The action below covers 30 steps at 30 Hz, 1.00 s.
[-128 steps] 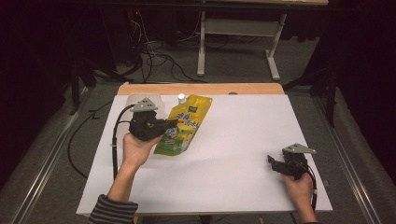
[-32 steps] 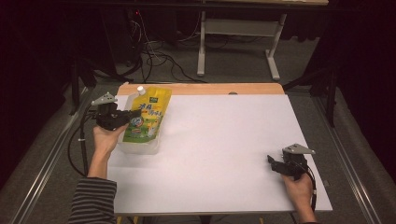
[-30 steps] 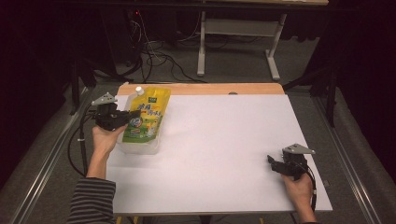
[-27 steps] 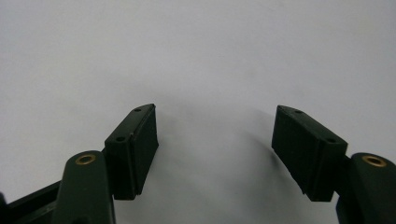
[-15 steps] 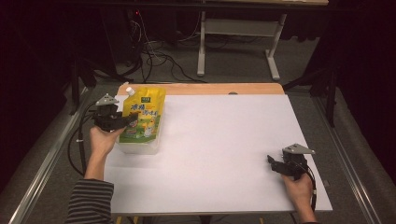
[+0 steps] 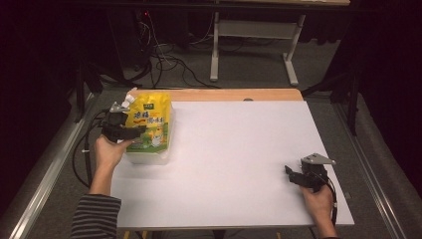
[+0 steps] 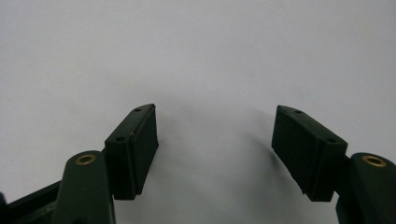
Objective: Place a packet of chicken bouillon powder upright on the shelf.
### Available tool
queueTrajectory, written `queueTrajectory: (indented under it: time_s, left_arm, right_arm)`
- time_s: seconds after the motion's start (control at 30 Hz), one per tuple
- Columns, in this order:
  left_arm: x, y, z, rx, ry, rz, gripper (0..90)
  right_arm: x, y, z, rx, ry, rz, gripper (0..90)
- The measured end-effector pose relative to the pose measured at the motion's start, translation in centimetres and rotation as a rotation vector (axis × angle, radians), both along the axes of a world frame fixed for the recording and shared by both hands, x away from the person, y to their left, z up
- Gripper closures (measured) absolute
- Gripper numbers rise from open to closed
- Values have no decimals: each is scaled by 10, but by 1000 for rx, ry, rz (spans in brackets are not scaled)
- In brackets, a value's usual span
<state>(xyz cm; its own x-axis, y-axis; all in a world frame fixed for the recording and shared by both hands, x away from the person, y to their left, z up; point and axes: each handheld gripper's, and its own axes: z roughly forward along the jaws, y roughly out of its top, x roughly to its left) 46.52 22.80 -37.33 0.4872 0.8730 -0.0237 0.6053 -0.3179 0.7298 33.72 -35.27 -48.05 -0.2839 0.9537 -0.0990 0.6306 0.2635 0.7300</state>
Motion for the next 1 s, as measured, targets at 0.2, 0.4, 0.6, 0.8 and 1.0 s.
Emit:
queueTrajectory:
  time_s: [0.2,0.4,0.6,0.8,1.0]
  left_arm:
    - [-2,0,2,3,19,26,416]
    - [-13,4,2,8,8,83,307]
    - [-29,5,5,9,-27,110,272]
    - [-47,4,17,-48,-88,119,277]
    - [-66,-6,23,-94,-129,61,281]
  right_arm:
    - [0,0,0,-3,-2,1,316]
    - [0,0,0,-4,-5,2,316]
    - [0,0,0,-6,-3,1,317]
    - [0,1,0,-4,-3,1,316]
    - [0,1,0,-4,-3,1,317]
